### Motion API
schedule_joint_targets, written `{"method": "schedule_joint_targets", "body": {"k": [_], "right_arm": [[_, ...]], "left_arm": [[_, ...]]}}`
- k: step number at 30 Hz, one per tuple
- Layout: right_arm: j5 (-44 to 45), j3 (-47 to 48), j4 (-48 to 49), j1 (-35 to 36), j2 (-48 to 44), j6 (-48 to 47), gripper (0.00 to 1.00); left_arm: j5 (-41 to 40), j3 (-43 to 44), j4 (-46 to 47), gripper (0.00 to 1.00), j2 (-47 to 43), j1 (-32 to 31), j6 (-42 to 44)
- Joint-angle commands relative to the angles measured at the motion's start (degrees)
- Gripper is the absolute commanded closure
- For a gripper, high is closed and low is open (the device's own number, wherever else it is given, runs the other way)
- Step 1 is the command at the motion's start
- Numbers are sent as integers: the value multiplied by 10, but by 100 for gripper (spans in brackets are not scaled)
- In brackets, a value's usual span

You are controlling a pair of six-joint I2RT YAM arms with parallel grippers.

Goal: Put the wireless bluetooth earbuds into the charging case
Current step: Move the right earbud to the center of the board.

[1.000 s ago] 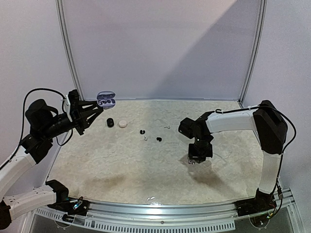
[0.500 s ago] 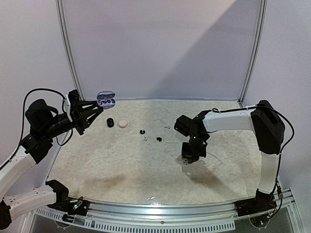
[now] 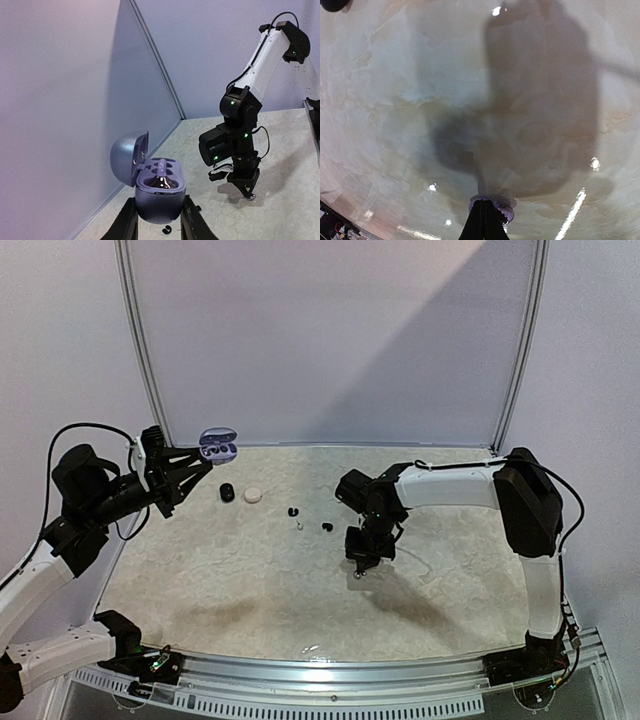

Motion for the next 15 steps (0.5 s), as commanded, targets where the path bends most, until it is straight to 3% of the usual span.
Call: {"method": "schedule_joint_targets", "body": {"k": [1, 11, 15], "right_arm": [[-12, 23, -28, 15, 18, -20, 100], [67, 99, -163, 20, 12, -120, 100], [71, 129, -163, 40, 14, -170, 100]], "left_arm": [[-8, -9, -8, 100, -1, -7, 7], [-7, -10, -5, 100, 4, -8, 9], [-5, -11, -2, 100, 6, -8, 8]]}}
